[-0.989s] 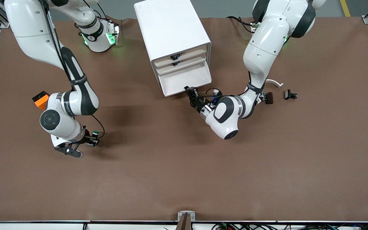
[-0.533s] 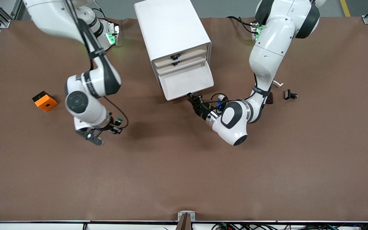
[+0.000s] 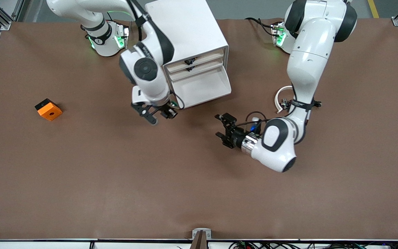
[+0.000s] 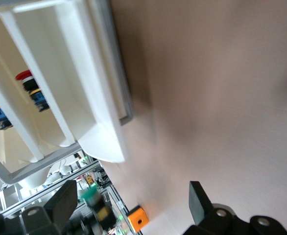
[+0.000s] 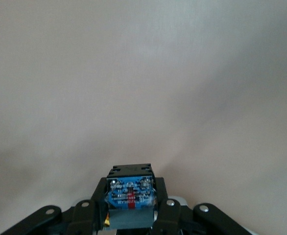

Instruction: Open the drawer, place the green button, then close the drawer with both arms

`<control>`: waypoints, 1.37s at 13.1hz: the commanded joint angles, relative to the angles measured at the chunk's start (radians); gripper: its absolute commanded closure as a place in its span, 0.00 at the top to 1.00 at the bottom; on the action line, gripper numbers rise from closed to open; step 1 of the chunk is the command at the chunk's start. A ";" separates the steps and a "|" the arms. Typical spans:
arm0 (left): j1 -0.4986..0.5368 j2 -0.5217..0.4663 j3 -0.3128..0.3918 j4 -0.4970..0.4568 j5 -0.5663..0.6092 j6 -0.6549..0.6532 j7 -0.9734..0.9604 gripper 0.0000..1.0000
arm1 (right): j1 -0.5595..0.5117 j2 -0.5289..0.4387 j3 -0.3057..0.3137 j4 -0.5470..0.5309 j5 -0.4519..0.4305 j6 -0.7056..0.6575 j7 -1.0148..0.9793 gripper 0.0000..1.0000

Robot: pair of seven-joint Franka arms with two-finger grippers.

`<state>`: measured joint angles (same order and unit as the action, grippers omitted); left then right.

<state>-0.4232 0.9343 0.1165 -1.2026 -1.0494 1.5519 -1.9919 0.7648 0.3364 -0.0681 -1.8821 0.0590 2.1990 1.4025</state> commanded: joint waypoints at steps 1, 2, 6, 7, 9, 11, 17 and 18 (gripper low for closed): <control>-0.006 -0.054 0.054 -0.005 0.034 -0.025 0.112 1.00 | 0.088 -0.030 -0.013 -0.032 0.009 0.005 0.110 0.00; -0.005 -0.077 0.054 -0.005 0.079 -0.051 0.154 1.00 | 0.126 -0.030 -0.013 -0.032 0.009 0.008 0.146 0.00; -0.011 -0.182 0.051 -0.005 0.401 -0.092 0.342 1.00 | 0.214 -0.019 -0.015 -0.034 0.009 0.033 0.237 0.00; -0.012 -0.204 0.054 -0.005 0.451 -0.092 0.378 1.00 | 0.237 -0.008 -0.015 -0.044 0.009 0.068 0.260 0.00; -0.011 -0.245 0.057 -0.005 0.569 -0.090 0.441 1.00 | 0.257 0.019 -0.015 -0.060 0.007 0.136 0.282 0.00; -0.014 -0.284 0.058 -0.005 0.679 -0.084 0.505 1.00 | 0.267 0.039 -0.015 -0.057 -0.001 0.140 0.280 0.00; -0.014 -0.371 0.052 -0.011 0.884 -0.085 0.770 1.00 | 0.278 0.053 -0.016 -0.051 -0.005 0.136 0.280 0.41; -0.009 -0.390 0.054 -0.012 0.902 -0.085 0.856 1.00 | 0.283 0.059 -0.016 -0.048 -0.007 0.137 0.282 0.99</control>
<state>-0.4305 0.5943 0.1628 -1.1877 -0.1899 1.4702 -1.2717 1.0258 0.3887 -0.0720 -1.9331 0.0580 2.3344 1.6664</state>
